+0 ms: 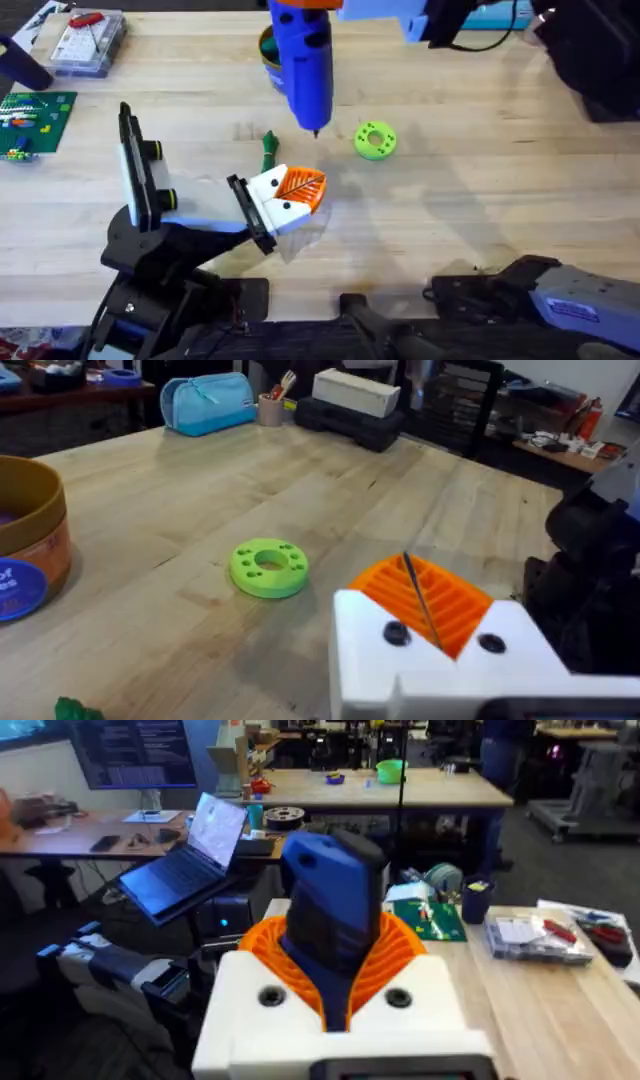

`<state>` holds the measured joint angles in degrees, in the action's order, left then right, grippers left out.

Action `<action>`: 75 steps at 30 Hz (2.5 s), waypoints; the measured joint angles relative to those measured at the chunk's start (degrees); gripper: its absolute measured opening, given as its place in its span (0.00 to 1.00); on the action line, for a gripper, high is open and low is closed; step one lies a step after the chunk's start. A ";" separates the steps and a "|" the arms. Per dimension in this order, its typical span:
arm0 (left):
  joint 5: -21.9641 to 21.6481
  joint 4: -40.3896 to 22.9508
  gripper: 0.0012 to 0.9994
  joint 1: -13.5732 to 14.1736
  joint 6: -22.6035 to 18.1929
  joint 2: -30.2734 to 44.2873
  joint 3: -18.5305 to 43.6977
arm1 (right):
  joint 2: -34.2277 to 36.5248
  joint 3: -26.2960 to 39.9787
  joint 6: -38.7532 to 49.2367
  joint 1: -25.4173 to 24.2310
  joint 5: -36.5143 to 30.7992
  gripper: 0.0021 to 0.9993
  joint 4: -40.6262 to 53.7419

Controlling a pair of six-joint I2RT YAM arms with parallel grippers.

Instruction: Pick up the gripper from the table and insert it into the empty holder that is missing its gripper. Then pick up a screw, insert it into the mounting hole, and use the screwdriver to tighten it. Finally, clean up the table by picking up the vegetable and placing it into the bucket.

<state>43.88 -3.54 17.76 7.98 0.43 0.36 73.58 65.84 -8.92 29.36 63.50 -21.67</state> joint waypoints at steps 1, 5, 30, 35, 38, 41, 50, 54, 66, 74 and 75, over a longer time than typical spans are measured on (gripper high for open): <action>0.00 -0.01 0.02 0.00 0.01 0.00 0.00 | 0.00 0.00 0.00 0.03 0.01 0.07 0.87; 0.00 0.00 0.02 0.00 0.01 0.00 0.00 | 0.03 0.00 0.00 0.22 0.01 0.07 3.24; 0.00 -0.01 0.02 0.00 0.01 0.00 0.00 | 7.66 0.00 9.66 5.42 6.53 0.07 0.53; 0.00 -0.01 0.02 0.00 0.01 0.00 0.00 | 9.51 0.01 9.85 6.39 6.52 0.07 -1.67; 0.00 0.00 0.02 0.00 0.01 0.00 0.00 | 10.33 0.02 9.84 6.82 6.52 0.07 -2.05; 0.00 0.00 0.02 0.00 0.01 0.00 0.00 | 11.07 0.01 9.85 7.26 6.51 0.07 -2.31; 0.00 -0.01 0.02 0.00 0.01 0.00 0.00 | 11.67 0.02 9.85 8.66 6.52 0.07 -4.96; 0.00 -0.01 0.02 0.00 0.01 0.00 0.00 | 11.67 0.02 9.85 9.37 6.52 0.07 -4.96; 0.00 0.00 0.02 0.00 0.01 0.00 0.00 | 11.67 0.01 9.83 10.34 6.75 0.07 -5.27; 0.00 -0.01 0.02 0.00 0.01 0.00 0.00 | 11.67 0.00 9.83 10.92 6.89 0.07 -5.31; 0.00 -0.01 0.02 0.00 0.01 0.00 0.00 | 11.67 0.00 9.83 10.99 6.89 0.07 -5.31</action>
<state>43.88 -3.55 17.76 7.99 0.43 0.36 85.25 65.84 0.91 40.36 70.39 -26.98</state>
